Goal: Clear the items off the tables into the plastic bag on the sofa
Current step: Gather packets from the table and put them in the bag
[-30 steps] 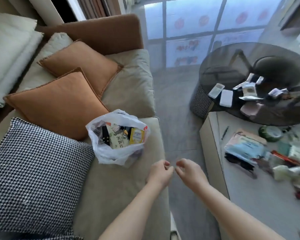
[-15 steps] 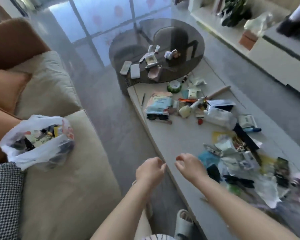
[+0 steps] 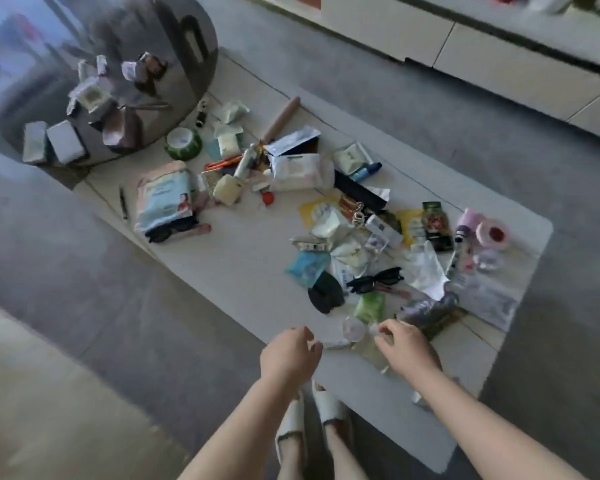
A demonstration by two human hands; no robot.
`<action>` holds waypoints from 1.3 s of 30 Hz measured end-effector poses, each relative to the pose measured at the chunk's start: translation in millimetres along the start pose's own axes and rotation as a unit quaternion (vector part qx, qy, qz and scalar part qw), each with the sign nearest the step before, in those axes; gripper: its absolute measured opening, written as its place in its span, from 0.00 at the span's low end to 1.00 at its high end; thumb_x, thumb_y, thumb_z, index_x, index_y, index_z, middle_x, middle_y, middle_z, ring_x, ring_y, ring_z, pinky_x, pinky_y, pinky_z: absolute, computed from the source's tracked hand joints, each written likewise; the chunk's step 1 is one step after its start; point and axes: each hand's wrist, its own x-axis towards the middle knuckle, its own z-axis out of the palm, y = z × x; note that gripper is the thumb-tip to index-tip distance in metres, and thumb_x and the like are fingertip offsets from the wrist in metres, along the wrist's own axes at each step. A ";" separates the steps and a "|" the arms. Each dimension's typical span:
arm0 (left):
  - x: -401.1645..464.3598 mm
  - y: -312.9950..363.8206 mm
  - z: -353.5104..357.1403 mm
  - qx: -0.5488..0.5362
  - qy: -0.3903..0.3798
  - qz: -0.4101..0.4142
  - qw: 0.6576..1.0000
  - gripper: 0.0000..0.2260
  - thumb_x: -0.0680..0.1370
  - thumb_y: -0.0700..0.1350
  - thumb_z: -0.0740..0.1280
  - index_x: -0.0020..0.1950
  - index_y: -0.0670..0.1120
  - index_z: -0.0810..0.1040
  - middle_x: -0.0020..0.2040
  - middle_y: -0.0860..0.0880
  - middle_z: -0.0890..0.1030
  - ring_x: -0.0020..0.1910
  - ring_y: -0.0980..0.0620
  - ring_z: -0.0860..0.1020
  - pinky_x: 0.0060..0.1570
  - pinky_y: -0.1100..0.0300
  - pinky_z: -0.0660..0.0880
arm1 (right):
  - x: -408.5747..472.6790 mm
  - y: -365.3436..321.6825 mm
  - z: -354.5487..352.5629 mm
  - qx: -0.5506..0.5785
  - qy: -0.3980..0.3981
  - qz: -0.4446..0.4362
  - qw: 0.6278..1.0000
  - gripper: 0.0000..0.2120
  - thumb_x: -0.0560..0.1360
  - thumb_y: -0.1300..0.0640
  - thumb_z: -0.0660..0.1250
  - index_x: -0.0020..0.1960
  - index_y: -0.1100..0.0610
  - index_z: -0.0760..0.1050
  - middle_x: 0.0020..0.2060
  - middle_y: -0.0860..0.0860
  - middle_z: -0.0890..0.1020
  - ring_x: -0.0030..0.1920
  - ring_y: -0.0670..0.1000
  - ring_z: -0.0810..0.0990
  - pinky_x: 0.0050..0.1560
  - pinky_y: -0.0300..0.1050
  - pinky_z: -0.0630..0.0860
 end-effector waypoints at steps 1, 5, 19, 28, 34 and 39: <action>9.2 2.2 11.1 0.012 -0.009 0.012 1.000 0.16 0.78 0.56 0.58 0.62 0.53 0.75 0.60 0.51 0.78 0.59 0.50 0.76 0.53 0.58 0.74 | 1.8 11.8 6.4 0.003 0.000 0.015 1.000 0.10 0.75 0.55 0.64 0.55 0.55 0.77 0.54 0.54 0.80 0.53 0.56 0.77 0.51 0.46 0.75; 41.6 7.4 54.5 0.050 -0.044 0.039 0.997 0.15 0.79 0.52 0.60 0.64 0.51 0.74 0.60 0.49 0.77 0.59 0.47 0.76 0.53 0.56 0.75 | 10.7 51.3 37.8 0.013 0.002 0.068 0.998 0.13 0.75 0.54 0.64 0.59 0.53 0.76 0.58 0.52 0.78 0.56 0.55 0.76 0.51 0.44 0.74; 132.3 28.4 141.6 -0.051 -0.047 0.067 0.995 0.24 0.76 0.54 0.66 0.71 0.53 0.66 0.65 0.47 0.69 0.58 0.45 0.75 0.50 0.56 0.73 | 79.9 77.5 125.1 -0.097 0.073 0.058 0.991 0.31 0.75 0.53 0.66 0.73 0.51 0.56 0.71 0.50 0.65 0.69 0.53 0.65 0.62 0.49 0.67; 130.5 24.5 128.5 -0.179 -0.076 -0.014 0.981 0.24 0.74 0.52 0.70 0.65 0.46 0.67 0.59 0.46 0.73 0.47 0.50 0.73 0.33 0.62 0.68 | 72.5 91.2 112.4 -0.075 0.062 0.070 0.993 0.16 0.74 0.45 0.65 0.55 0.55 0.70 0.55 0.53 0.74 0.56 0.54 0.73 0.46 0.44 0.68; 115.6 -1.5 102.8 -0.231 -0.049 -0.066 0.969 0.24 0.74 0.51 0.71 0.66 0.47 0.66 0.58 0.46 0.76 0.49 0.49 0.75 0.44 0.58 0.73 | 64.8 74.2 104.1 -0.041 -0.035 -0.050 0.997 0.15 0.76 0.48 0.64 0.59 0.51 0.67 0.55 0.50 0.78 0.55 0.54 0.75 0.48 0.44 0.67; 117.4 -33.3 87.0 -0.261 -0.009 -0.112 0.959 0.29 0.74 0.53 0.70 0.72 0.45 0.66 0.64 0.46 0.75 0.59 0.46 0.76 0.59 0.51 0.74 | 76.1 34.6 133.1 -0.122 -0.044 -0.166 0.978 0.20 0.76 0.53 0.62 0.67 0.48 0.66 0.60 0.49 0.73 0.63 0.54 0.67 0.61 0.47 0.64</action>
